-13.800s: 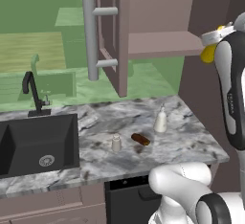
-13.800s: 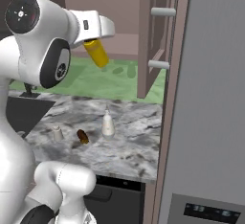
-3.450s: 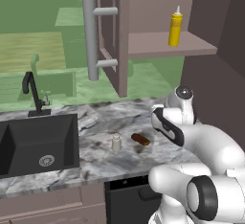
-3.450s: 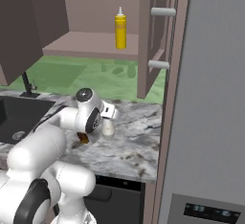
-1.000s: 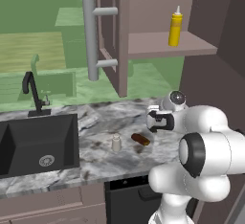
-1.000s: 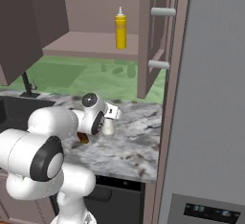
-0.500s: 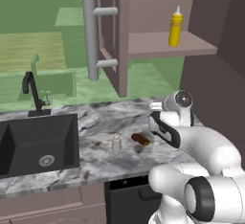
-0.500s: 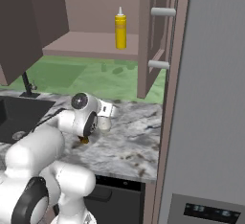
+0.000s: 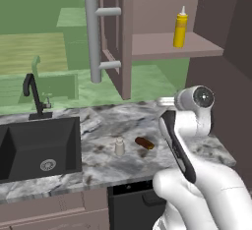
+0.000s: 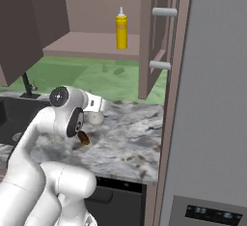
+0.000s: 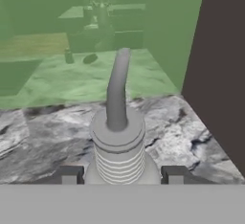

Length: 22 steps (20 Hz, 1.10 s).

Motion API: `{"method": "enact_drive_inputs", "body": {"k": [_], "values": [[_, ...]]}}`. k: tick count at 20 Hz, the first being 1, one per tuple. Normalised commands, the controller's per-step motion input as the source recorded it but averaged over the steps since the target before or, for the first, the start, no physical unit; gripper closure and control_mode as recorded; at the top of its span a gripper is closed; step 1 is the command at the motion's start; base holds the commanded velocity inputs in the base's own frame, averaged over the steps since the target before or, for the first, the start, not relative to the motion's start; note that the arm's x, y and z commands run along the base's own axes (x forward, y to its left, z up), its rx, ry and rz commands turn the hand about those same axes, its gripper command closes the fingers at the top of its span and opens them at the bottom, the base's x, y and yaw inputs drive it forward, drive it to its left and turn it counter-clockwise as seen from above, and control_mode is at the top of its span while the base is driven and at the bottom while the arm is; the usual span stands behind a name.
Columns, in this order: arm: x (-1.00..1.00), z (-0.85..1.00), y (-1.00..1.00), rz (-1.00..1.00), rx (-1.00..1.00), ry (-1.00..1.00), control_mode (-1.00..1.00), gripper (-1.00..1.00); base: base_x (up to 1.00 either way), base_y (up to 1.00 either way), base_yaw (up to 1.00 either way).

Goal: There are various items on the counter. Only move the condiments/shakers into the cabinet.

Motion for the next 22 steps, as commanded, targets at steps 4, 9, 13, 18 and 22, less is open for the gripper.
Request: {"method": "enact_drive_inputs", "body": {"k": [4,9,13,18,22], "values": [[-0.76,1.00,0.05,0.00,0.00,-0.02,-1.00,1.00,0.00,0.00,0.00],[-0.70,1.00,0.13,0.02,0.00,0.00,-1.00,1.00,0.00,0.00,0.00],[-0.52,1.00,0.26,0.08,0.01,0.00,-1.00,1.00,0.00,0.00,0.00],[-0.44,1.00,0.31,0.10,0.03,0.03,-1.00,1.00,0.00,0.00,0.00],[-0.46,1.00,0.07,0.02,0.00,-0.03,-1.00,1.00,0.00,0.00,0.00]]}}
